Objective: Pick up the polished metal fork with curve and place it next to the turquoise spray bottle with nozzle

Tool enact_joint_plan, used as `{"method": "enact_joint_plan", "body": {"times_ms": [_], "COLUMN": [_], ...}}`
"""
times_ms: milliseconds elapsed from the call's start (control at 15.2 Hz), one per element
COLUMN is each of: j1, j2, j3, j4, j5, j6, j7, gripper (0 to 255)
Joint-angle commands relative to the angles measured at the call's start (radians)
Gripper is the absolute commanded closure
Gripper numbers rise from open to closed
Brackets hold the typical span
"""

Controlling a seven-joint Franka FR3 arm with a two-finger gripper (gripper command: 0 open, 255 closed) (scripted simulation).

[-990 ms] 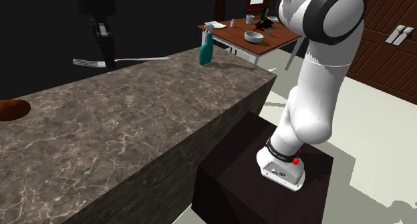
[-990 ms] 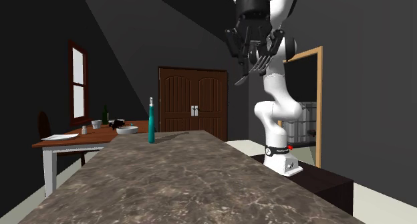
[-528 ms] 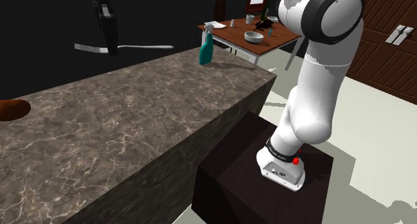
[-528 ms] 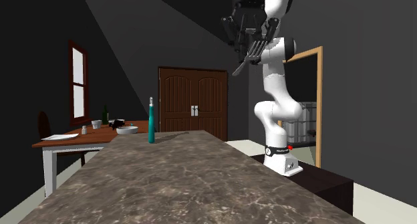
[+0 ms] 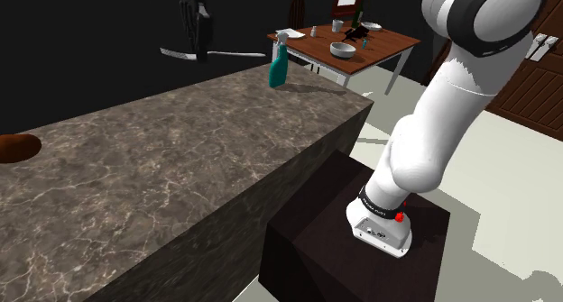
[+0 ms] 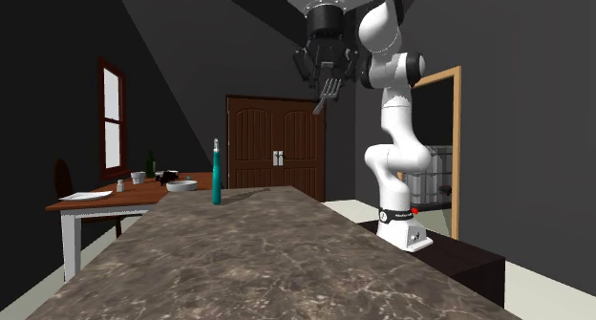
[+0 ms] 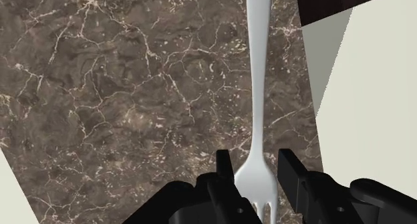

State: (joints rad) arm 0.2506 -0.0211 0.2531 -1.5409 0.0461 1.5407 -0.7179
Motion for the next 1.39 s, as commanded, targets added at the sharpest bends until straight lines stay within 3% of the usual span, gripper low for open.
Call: {"method": "enact_joint_plan", "body": {"times_ms": [0,660,1320], "j1": [-0.024,-0.122,-0.213], "j2": [-0.052,-0.211,-0.264], "j3": [-0.025,-0.172,-0.330], "j4": [-0.060,-0.231,-0.280], "j5": [0.013,0.018,-0.022], "j6": [0.007,0.007,-0.008], "j7": [-0.050,-0.297,-0.542], "gripper": [255,255,255]}}
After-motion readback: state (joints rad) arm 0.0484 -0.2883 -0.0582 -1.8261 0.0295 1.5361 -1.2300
